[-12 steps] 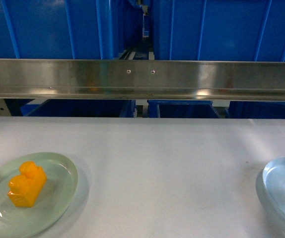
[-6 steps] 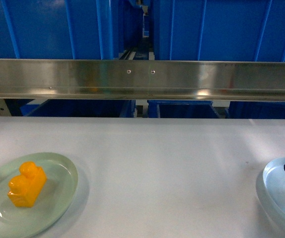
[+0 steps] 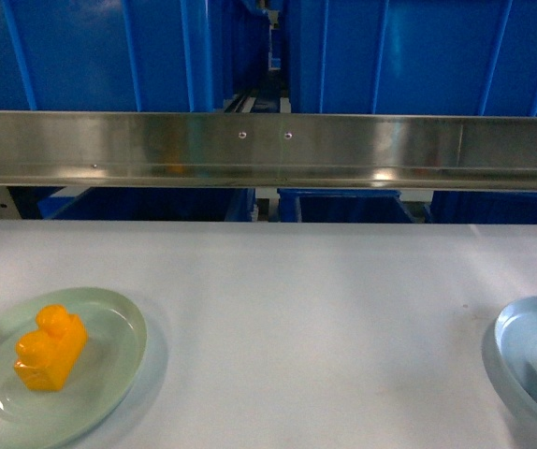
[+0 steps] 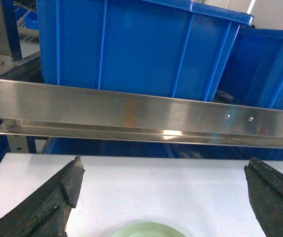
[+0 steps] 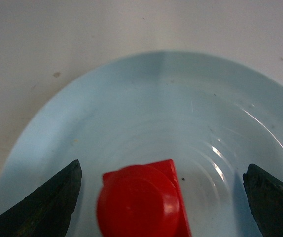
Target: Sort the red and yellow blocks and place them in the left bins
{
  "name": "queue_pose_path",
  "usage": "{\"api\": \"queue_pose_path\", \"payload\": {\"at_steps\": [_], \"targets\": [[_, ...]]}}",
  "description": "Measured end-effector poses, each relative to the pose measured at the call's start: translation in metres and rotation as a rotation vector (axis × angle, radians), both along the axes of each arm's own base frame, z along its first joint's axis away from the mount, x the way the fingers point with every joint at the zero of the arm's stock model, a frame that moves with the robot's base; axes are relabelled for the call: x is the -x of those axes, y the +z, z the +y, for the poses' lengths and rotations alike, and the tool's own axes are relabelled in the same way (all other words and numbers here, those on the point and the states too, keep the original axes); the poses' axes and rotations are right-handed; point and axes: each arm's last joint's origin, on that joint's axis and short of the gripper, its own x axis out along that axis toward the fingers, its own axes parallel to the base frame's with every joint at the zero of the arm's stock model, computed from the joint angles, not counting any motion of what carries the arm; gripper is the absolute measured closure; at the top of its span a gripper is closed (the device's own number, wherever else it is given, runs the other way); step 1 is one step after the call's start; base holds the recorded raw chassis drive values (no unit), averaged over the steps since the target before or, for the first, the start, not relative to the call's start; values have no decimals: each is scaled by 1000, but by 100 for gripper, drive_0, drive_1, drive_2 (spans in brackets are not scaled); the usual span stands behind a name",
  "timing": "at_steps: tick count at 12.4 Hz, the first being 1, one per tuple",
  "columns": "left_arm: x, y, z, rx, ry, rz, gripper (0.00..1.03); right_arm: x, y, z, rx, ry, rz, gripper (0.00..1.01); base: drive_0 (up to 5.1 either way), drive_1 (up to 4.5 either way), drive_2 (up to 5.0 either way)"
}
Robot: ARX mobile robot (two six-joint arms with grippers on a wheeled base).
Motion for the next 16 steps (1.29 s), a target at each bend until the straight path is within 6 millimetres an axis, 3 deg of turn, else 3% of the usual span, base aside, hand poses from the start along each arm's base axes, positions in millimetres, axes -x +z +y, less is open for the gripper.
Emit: {"api": "queue_pose_path", "payload": {"at_steps": [2,4,5,6,10,13,16], "targets": [[0,0,0,1,0,1,5,-1,-6,-3,-5,11,-6,3,0,0,0],[0,0,0,0,0,0,5,-2,-9,2,-1,32,-11,29,0,0,0],[0,0,0,1,0,0,5,-1,-11,5,8,36,-22,60,0,0,0],[0,0,0,0,0,0,5,0,-12,5,9,35,-27,70,0,0,0],[0,0,0,0,0,0,5,15,-8,10,45,22,-64,73,0,0,0],[0,0,0,0,0,0,5,27,26,15,97,41,-218,73,0,0,0],[0,0,0,0,0,0,5,58,51,14,102,37,-287,73,0,0,0]]}}
